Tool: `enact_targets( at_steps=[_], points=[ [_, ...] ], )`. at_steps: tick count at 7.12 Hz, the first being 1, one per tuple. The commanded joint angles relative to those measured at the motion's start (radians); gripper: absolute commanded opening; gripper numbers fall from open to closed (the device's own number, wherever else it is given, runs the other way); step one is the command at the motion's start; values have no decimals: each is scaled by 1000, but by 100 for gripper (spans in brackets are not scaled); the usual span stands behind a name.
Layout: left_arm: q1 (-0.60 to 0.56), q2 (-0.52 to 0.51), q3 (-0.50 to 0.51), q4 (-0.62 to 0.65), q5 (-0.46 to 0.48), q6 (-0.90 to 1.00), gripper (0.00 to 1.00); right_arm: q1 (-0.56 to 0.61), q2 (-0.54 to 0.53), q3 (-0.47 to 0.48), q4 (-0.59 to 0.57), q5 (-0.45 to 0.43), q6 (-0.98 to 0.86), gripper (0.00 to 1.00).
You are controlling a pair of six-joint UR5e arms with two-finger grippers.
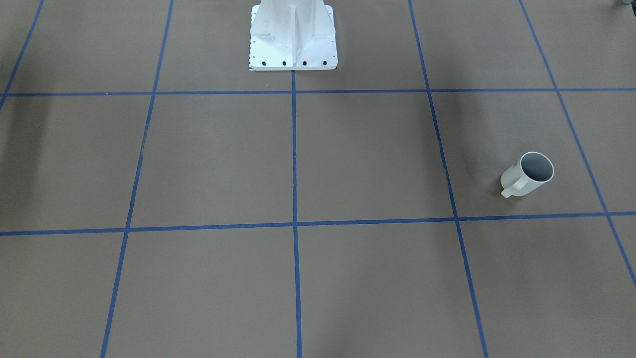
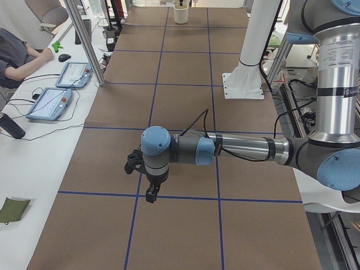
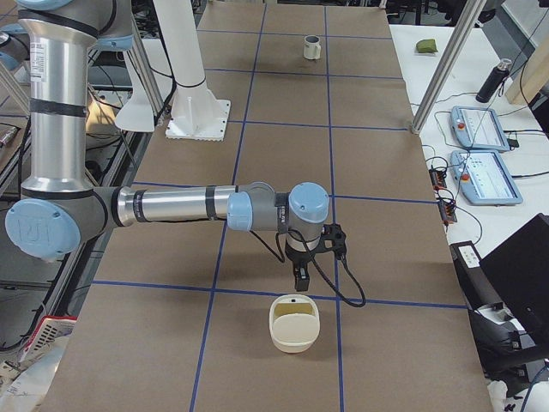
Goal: Left arm hands cup to right arm to dump lemon
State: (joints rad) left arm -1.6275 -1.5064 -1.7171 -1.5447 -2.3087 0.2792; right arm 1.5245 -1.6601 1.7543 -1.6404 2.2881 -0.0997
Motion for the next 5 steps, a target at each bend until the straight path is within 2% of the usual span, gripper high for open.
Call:
enact_targets(
  at_steps=[1, 5],
  points=[
    [0, 0, 5, 0, 0, 0, 100, -1, 3, 1, 1, 2, 11, 100],
    [0, 0, 8, 0, 0, 0, 100, -1, 3, -1, -1, 8, 12, 100]
  ],
)
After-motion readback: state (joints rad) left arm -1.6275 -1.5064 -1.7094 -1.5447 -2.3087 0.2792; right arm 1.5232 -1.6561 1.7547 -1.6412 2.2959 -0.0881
